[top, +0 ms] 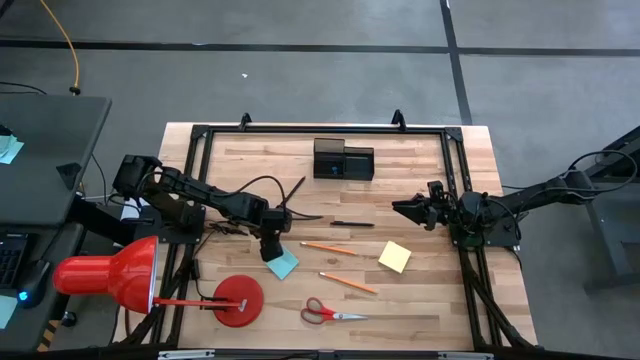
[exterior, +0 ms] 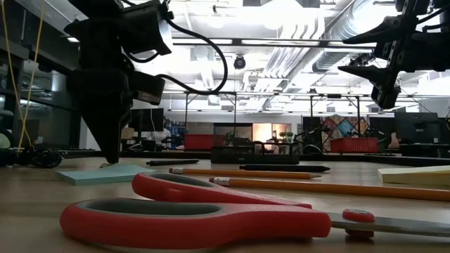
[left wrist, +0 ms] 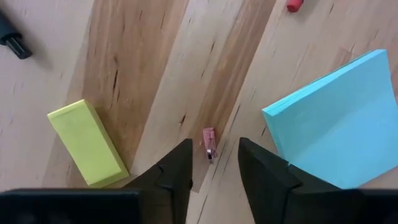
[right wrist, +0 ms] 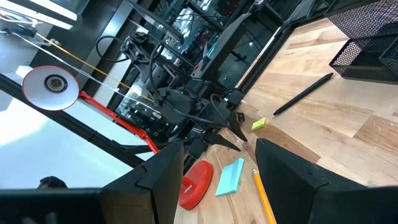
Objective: Pick and place office supplies into organizer
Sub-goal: Put the pink binder clip in the black desk organizer
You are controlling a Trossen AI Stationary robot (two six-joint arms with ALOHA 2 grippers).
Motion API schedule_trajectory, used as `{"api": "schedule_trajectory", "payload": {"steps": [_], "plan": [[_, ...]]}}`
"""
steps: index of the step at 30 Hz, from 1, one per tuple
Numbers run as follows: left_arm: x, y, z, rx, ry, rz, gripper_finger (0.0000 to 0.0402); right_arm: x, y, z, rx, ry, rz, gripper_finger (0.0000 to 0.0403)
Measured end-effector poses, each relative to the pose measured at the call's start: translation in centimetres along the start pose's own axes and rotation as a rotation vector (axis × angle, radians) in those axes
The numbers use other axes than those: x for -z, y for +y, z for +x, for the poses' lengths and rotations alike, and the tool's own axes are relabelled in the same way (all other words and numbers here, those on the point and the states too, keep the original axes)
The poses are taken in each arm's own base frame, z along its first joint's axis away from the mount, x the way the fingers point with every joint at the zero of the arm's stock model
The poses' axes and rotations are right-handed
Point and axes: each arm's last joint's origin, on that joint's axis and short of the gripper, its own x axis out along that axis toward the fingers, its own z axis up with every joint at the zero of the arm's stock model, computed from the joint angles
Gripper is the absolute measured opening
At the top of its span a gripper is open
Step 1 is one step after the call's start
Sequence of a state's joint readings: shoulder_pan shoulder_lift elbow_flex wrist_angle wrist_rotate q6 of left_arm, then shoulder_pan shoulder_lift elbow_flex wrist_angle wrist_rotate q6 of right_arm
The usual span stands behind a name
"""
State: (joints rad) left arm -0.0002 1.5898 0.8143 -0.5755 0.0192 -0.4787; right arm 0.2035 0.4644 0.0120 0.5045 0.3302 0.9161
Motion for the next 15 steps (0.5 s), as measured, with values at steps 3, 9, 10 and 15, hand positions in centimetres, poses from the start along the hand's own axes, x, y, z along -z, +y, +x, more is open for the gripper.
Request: {"api": "schedule_trajectory", "payload": {"steps": [3, 9, 10, 15], "plan": [[0.0, 0.0, 0.0, 0.0, 0.0, 0.0, 0.007, 0.01, -0.01, 0.0, 0.001, 0.001, 0.0, 0.0193], [0.0, 0.0, 0.0, -0.001, -0.001, 0.001, 0.0008, 0.08, -0.13, 0.0, 0.016, 0.004, -0.005, 0.0193], [0.0, 0.01, 0.0, -0.002, -0.001, 0.001, 0.001, 0.09, -0.15, 0.0, 0.018, 0.005, -0.006, 0.0193], [0.0, 0.02, -0.01, -0.005, -0.001, -0.004, 0.0004, 0.12, -0.19, 0.0, 0.022, 0.009, -0.008, 0.0193]]}}
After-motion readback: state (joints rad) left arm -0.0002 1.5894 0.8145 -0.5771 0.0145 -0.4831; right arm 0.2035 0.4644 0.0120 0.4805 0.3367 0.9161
